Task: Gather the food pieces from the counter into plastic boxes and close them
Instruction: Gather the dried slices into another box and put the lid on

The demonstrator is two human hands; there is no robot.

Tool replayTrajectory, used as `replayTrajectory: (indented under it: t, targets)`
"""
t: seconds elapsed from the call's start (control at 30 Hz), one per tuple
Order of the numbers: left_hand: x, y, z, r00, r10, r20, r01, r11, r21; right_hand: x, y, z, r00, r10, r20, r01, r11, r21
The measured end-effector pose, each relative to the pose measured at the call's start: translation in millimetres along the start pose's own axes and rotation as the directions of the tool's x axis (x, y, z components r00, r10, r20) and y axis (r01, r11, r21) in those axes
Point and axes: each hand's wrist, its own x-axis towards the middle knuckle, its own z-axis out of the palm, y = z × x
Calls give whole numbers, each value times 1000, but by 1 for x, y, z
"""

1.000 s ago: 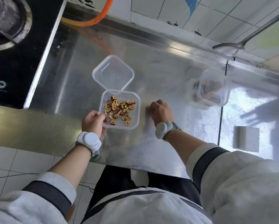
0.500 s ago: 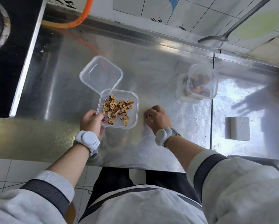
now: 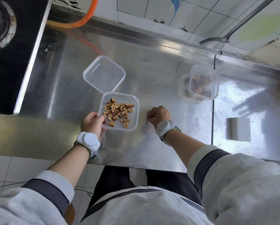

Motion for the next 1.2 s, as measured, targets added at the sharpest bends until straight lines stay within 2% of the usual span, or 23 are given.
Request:
replayTrajectory:
  t: [0.3,0.67,0.87,1.03,1.2]
  targets:
    - [-2,-6,-1,999,50,-13,-49,997,59,-10,3,-1,1000,3,-13,-2,1000,14]
    - [-6,-7,-2,999,38,5,-38,998,48,-12,7,-2,993,-116,-3,115,991,-74]
    - [-8,-5,4,1000,2,27,-3,1000,26,-15,6,-15,987,-101,-122,99,995,-21]
    - [-8,4,9,999,-21,49,21,1000,0,-22,-48,-30,917,-287,-278,312,949,48]
    - [-5,17,7,997,-29,74,29,1000,6,-21,-91,-27,909,-383,-165,396,917,50]
